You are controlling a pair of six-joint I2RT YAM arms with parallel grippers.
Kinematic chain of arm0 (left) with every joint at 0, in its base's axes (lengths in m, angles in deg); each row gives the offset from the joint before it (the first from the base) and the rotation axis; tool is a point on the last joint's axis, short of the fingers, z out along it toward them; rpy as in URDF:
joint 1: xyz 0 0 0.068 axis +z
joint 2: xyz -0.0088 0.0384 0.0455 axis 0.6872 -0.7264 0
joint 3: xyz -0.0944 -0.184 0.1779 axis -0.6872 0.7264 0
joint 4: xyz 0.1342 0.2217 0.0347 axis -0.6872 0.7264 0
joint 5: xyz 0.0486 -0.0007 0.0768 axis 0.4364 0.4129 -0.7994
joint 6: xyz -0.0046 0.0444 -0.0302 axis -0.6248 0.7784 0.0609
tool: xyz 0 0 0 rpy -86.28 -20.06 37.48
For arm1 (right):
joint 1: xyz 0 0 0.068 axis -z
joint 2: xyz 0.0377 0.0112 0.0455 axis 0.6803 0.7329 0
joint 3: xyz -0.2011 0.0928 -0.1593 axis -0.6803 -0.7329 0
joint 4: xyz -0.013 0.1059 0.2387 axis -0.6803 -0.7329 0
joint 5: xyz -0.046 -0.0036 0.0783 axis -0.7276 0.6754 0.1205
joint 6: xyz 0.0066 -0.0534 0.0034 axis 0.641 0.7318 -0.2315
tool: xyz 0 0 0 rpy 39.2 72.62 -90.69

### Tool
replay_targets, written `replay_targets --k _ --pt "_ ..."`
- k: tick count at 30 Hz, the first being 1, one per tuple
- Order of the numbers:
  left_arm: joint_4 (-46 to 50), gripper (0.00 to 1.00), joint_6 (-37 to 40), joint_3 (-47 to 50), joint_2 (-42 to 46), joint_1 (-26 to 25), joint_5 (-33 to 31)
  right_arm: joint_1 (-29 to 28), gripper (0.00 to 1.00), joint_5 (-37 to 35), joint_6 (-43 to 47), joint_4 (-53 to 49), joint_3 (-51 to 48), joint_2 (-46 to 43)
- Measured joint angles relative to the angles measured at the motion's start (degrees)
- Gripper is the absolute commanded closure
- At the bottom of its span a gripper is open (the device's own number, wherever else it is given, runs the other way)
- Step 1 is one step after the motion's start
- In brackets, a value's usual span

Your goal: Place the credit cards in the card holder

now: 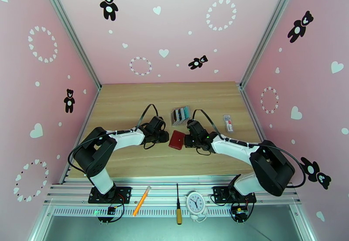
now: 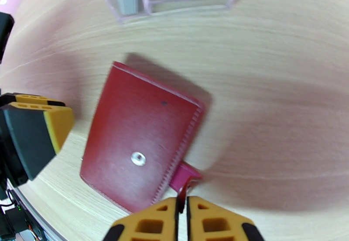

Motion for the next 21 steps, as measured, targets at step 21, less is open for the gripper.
replay_targets --k 21 --pt "4.22 0.59 2.75 -2.21 0.61 -3.41 0.15 0.11 0.80 -5.07 -2.05 -6.43 0.68 3.82"
